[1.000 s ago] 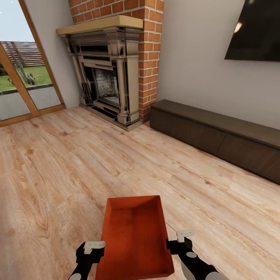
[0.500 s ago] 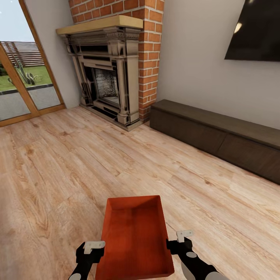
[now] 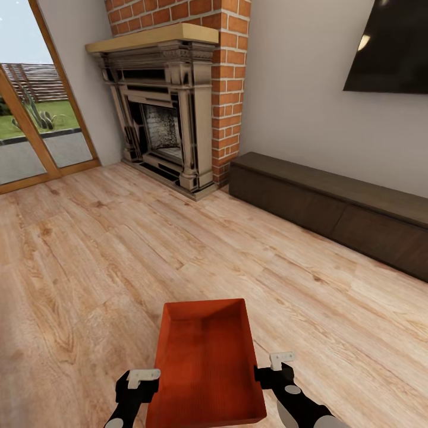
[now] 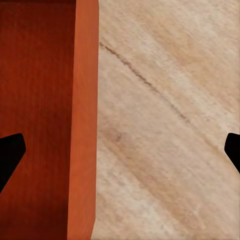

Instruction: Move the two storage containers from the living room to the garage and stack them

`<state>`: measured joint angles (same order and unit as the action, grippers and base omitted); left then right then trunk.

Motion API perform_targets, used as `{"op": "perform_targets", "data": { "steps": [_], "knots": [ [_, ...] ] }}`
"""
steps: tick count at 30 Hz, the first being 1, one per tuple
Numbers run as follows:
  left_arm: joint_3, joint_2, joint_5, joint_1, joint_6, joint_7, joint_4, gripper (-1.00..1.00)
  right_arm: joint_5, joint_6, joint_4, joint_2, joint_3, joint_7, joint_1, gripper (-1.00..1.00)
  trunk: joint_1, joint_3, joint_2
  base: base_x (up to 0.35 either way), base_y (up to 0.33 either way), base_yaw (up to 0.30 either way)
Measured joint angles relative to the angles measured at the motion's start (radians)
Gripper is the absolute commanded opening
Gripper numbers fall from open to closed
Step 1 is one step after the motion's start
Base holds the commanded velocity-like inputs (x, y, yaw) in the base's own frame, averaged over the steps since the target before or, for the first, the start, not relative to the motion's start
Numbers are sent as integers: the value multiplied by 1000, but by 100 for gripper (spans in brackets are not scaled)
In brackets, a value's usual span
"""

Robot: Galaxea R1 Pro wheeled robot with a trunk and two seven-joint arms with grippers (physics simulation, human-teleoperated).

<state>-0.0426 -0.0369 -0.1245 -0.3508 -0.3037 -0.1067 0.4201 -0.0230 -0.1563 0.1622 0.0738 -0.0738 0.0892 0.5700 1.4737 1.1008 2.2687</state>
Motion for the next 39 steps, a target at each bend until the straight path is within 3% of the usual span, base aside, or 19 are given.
{"op": "perform_targets", "data": {
  "steps": [26, 31, 39],
  "knots": [
    [-1, -2, 1, 0, 9, -1, -20, 100, 4, 8, 0, 0, 0, 0, 0, 100, 0, 0, 0, 0, 0, 0],
    [-1, -3, 1, -1, 9, -4, -18, 100, 6, 62, 0, 0, 0, 1, 3, 100, 0, 0, 0, 0, 0, 0],
    [-1, -3, 2, -1, 12, -5, -16, 100, 7, 88, 0, 0, 0, 1, 6, 100, 0, 0, 0, 0, 0, 0]
  ]
}}
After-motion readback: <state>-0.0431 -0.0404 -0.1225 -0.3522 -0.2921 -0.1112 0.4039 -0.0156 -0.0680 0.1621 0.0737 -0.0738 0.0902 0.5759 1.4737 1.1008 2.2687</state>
